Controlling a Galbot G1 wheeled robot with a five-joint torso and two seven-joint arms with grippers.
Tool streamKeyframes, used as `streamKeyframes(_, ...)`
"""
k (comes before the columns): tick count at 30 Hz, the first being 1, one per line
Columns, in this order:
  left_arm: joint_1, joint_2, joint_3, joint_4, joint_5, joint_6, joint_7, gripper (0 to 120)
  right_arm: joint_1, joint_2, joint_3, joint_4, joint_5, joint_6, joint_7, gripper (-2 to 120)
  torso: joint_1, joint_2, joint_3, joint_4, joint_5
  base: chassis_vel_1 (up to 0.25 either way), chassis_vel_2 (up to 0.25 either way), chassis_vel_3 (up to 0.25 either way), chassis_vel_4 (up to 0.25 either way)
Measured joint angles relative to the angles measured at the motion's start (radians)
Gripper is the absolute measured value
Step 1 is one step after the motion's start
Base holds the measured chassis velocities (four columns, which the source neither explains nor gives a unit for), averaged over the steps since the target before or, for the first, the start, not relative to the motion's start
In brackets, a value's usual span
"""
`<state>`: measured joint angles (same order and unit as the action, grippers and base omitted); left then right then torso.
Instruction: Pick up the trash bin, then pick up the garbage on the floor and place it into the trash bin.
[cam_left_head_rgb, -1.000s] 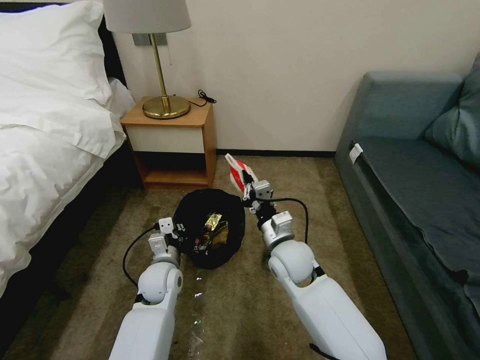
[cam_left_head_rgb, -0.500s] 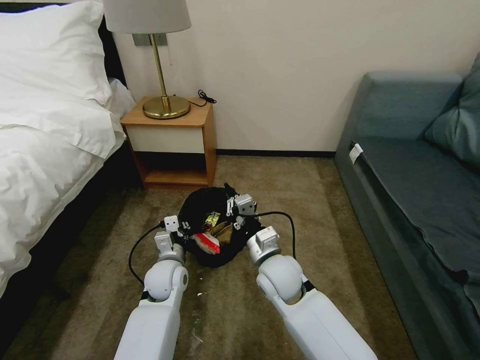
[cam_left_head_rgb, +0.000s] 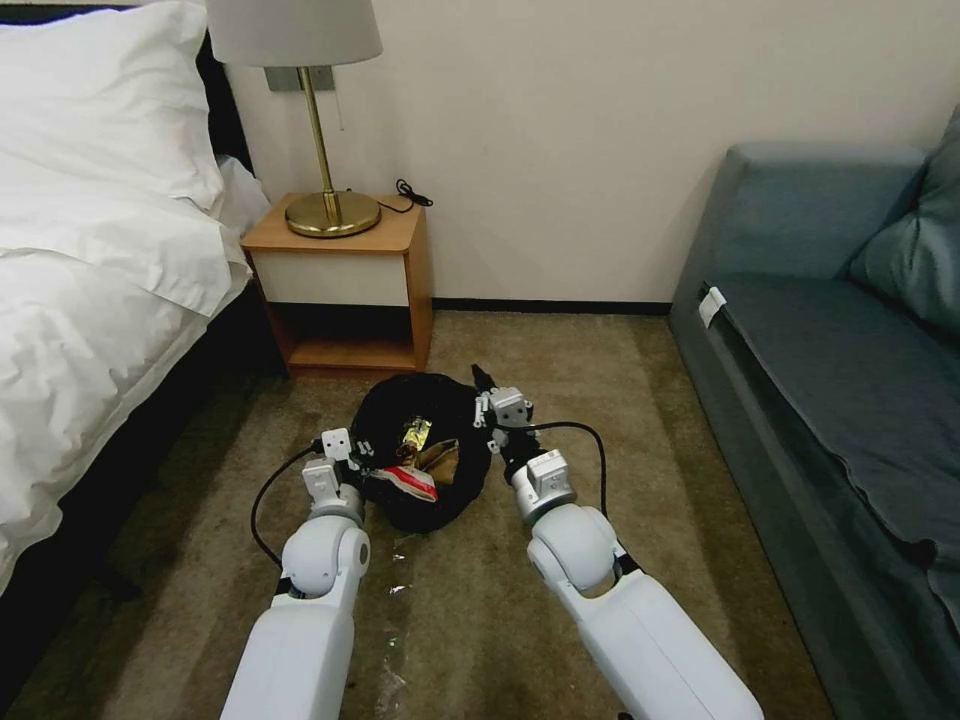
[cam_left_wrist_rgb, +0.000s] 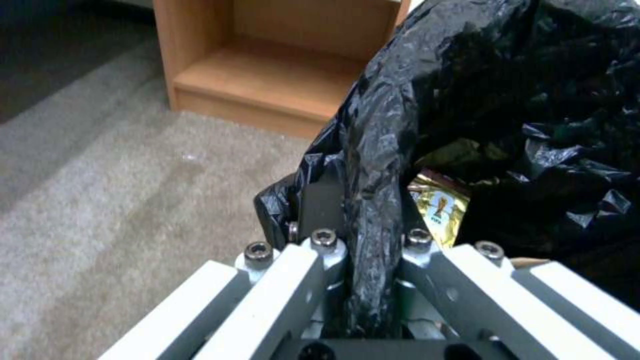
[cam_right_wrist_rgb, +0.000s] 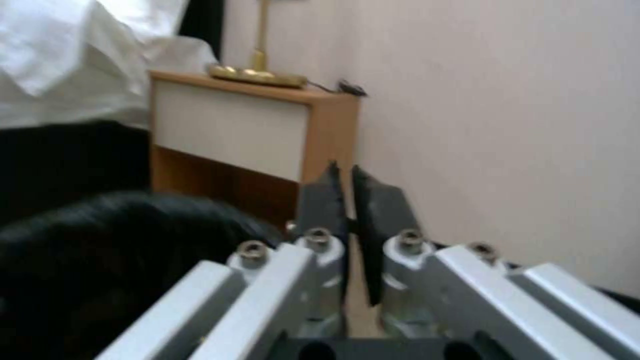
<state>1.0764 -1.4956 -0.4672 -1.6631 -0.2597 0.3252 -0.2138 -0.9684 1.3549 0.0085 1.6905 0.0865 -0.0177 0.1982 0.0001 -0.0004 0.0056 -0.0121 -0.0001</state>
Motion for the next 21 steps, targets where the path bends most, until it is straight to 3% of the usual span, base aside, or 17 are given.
streamKeyframes(5,0.001,0.011,-0.008,-0.015,-0.008,0.001,-0.001,2,-0.014,0.001,0.014,0.005,0.051,-0.099,0.081,27,0.000,0.000,0.000,-0.0001,0.0000,0.000,0.000,0.000,0.000)
streamKeyframes(7,0.004,0.022,-0.023,-0.025,-0.020,0.002,0.001,2,-0.013,0.001,0.022,-0.011,0.142,-0.183,0.142,41,0.000,0.000,0.000,0.0000,0.0000,0.000,0.000,0.000,0.000)
streamKeyframes(10,0.012,0.026,-0.034,-0.029,-0.023,0.000,0.005,2,-0.008,0.001,0.031,-0.035,0.195,-0.226,0.173,51,0.000,0.000,0.000,0.0000,-0.0001,0.000,0.000,0.000,0.000)
streamKeyframes(15,0.025,0.037,-0.042,-0.041,-0.030,-0.002,0.010,2,-0.007,0.002,0.040,-0.061,0.220,-0.255,0.192,66,0.000,0.000,0.000,0.0001,0.0000,0.000,0.000,0.000,0.000)
streamKeyframes(16,0.026,0.042,-0.048,-0.043,-0.033,-0.003,0.011,2,-0.005,0.002,0.040,-0.064,0.220,-0.259,0.194,74,0.000,0.000,0.000,0.0000,-0.0001,0.000,0.000,0.000,0.000)
streamKeyframes(20,0.026,0.046,-0.055,-0.046,-0.036,-0.003,0.011,2,0.002,0.005,0.040,-0.063,0.221,-0.267,0.198,81,0.000,0.000,0.000,0.0001,-0.0001,0.000,0.000,0.000,0.000)
streamKeyframes(21,0.025,0.049,-0.056,-0.053,-0.041,-0.001,0.009,2,0.008,0.006,0.038,-0.060,0.225,-0.288,0.198,90,0.000,0.000,0.000,0.0002,0.0000,0.000,0.000,0.000,0.000)
